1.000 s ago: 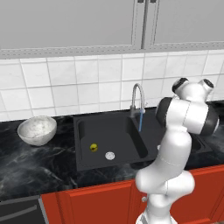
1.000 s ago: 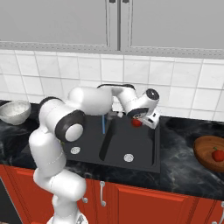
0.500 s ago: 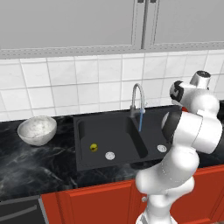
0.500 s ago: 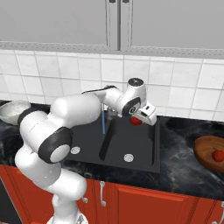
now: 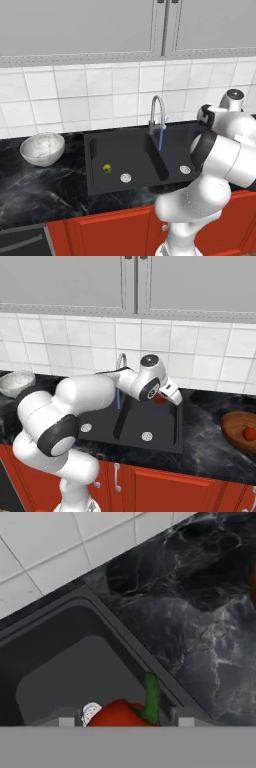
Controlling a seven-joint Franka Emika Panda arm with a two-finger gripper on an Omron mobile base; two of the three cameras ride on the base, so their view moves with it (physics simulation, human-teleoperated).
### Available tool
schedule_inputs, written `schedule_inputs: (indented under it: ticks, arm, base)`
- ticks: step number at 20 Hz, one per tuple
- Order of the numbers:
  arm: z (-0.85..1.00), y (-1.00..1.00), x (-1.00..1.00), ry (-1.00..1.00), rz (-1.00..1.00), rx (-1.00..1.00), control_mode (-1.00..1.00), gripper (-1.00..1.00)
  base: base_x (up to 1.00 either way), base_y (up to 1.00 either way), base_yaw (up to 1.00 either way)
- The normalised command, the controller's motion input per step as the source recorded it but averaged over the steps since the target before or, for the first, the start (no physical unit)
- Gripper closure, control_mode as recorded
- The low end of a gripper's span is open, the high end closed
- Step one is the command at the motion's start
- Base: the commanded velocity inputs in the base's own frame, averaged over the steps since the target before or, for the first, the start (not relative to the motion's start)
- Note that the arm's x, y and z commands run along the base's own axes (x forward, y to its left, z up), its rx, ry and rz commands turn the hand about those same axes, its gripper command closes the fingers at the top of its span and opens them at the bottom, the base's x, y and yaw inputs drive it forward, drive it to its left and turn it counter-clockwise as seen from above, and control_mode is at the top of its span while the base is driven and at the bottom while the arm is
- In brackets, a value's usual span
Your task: Pick the bell peppers from the sink and place them in one bowl. Place the pear in the other bowl. Then turn off the sink faucet.
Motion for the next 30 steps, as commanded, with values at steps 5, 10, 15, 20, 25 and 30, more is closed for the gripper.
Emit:
schedule_inputs:
  ticks: [5, 10, 15, 20, 25, 30]
  arm:
    - [0.37, -0.47, 0.00, 0.00, -0.19, -0.01, -1.00, 1.00]
    - [0.36, -0.51, 0.09, 0.02, -0.22, -0.03, -1.00, 1.00]
    - [0.22, -0.54, 0.02, 0.01, -0.15, -0.01, -1.00, 1.00]
    - [-0.01, -0.51, -0.06, -0.12, -0.05, 0.00, -1.00, 1.00]
    - [-0.12, -0.34, -0.12, -0.20, -0.01, 0.02, -1.00, 1.00]
    - [0.00, -0.33, -0.14, -0.01, -0.02, 0.00, -1.00, 1.00]
  base:
    - [0.00, 0.00, 0.00]
    - [0.00, 0.00, 0.00]
    - [0.00, 0.00, 0.00]
    - [0.00, 0.00, 0.00]
    - [0.00, 0.00, 0.00]
    - [0.00, 0.00, 0.00]
